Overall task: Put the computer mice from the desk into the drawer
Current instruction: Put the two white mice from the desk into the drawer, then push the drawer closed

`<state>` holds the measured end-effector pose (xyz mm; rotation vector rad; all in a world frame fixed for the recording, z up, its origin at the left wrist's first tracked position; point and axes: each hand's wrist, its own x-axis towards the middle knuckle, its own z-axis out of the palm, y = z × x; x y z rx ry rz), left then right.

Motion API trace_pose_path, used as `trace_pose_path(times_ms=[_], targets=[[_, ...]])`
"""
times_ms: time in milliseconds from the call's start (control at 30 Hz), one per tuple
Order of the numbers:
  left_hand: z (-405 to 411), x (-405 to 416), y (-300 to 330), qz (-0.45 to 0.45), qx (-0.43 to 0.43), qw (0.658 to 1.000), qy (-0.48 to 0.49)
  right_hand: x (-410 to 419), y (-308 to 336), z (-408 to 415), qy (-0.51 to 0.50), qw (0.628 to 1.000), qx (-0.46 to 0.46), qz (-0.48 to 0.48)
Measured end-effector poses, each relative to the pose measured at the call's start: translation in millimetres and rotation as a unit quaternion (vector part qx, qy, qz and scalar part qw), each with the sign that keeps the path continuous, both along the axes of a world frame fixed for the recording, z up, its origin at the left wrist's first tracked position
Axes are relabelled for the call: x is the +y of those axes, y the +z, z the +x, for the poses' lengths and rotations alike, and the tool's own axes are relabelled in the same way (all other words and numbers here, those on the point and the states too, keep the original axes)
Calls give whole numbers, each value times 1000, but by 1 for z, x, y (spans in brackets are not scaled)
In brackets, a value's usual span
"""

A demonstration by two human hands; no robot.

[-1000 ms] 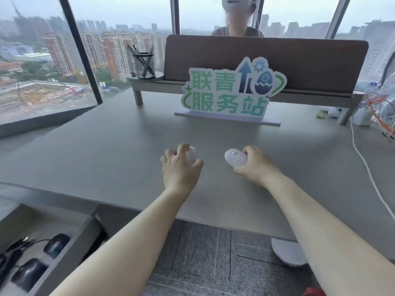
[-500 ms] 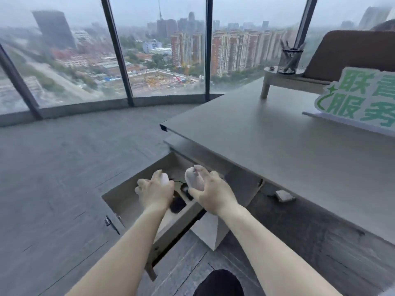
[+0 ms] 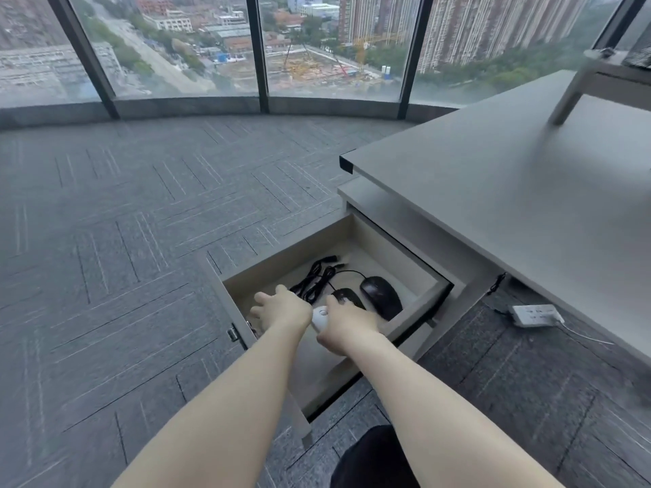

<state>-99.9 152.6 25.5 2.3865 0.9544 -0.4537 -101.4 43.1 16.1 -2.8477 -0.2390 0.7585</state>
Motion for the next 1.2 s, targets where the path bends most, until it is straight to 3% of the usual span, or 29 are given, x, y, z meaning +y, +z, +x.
trace_pose_path(times_ms=[300,467,567,667,800,900,1033,1200], targets=[[8,4,-27,47,121,991,-25,15,-30,13,28,997,7,-70],[6,3,-16,82,125,985,-86,15,-32,6,36,997,5,-64],[11,4,8,47,85,992,-76,11,-22,2,12,1000,-14,-22],[9,11,36,-9,-38,998,-49,0,7,-13,7,995,-82,58],[-15,29,63,0,-218,973,-77,-11,42,-43,-3,982,-144,126],[-56,45,64,-2,-293,954,-55,-12,53,-80,-4,977,-143,160],[-106,56,42,-87,-318,943,50,-13,48,-128,-20,969,-138,203],[-140,58,9,-201,-255,939,112,-9,25,-171,-48,965,-112,232]])
